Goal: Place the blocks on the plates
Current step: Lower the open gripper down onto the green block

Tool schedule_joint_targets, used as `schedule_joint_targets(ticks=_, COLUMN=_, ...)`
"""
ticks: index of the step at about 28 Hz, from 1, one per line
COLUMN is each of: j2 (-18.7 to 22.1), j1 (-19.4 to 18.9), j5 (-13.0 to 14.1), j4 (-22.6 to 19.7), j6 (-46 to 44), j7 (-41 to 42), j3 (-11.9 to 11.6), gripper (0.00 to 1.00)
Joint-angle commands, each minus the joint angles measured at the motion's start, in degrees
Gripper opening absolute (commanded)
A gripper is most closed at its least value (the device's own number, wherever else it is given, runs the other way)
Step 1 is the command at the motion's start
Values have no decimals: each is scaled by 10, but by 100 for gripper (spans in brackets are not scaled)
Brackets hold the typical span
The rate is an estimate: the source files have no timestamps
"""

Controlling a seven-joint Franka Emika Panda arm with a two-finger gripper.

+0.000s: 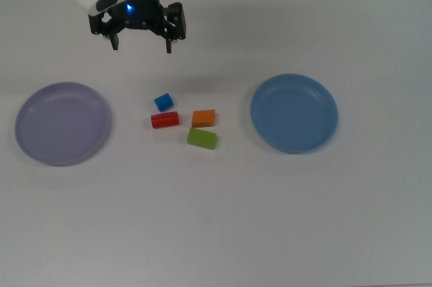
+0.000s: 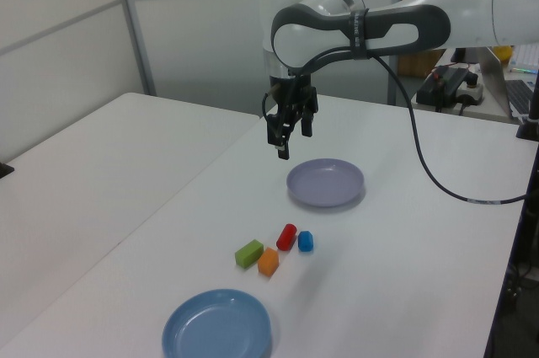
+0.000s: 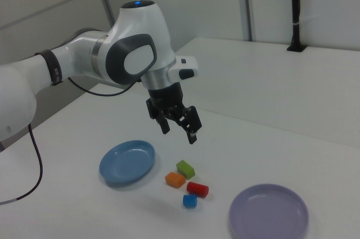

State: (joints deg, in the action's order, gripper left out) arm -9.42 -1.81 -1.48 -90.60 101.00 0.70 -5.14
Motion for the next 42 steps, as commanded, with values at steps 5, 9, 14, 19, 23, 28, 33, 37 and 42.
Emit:
schedule_joint_targets(ticks=5, j2=-2, j1=-7, j5=-28, j4=10, j6=-12, j7=8, j3=-8, gripper=100)
schedule_joint_targets(ticks=9, j2=-3, j1=-7, j5=-21, j4=10, j6=-11, j7=0, j3=-8, gripper=100)
schedule_joint_targets(ticks=14, j2=-17, j1=-6, j5=8, j4=10, j6=-5, j7=-4, j3=-7, gripper=100)
schedule_joint_targets(ticks=19, j2=-38, j1=-6, j5=50, j4=10, j6=17, j7=-4, j3=-8, gripper=100)
schedule_joint_targets(ticks=23, j2=-53, j1=-7, j5=52, j4=10, j6=27, j7=-39, j3=-5, gripper=100)
schedule_joint_targets(ticks=28, j2=-81, j1=-14, j5=46, j4=9, j6=57, j7=-98, j3=-2, gripper=100)
schedule_joint_targets(ticks=33, j2=-108, j1=-34, j5=44, j4=7, j6=83, j7=-131, j3=-2, gripper=100)
schedule_joint_targets(ticks=37, j2=-139, j1=-57, j5=31, j4=7, j6=107, j7=-161, j3=-2, gripper=100)
schedule_joint_targets(ticks=42, j2=-178, j1=-76, j5=-10, j4=7, j6=150, j7=-204, j3=-2, gripper=100)
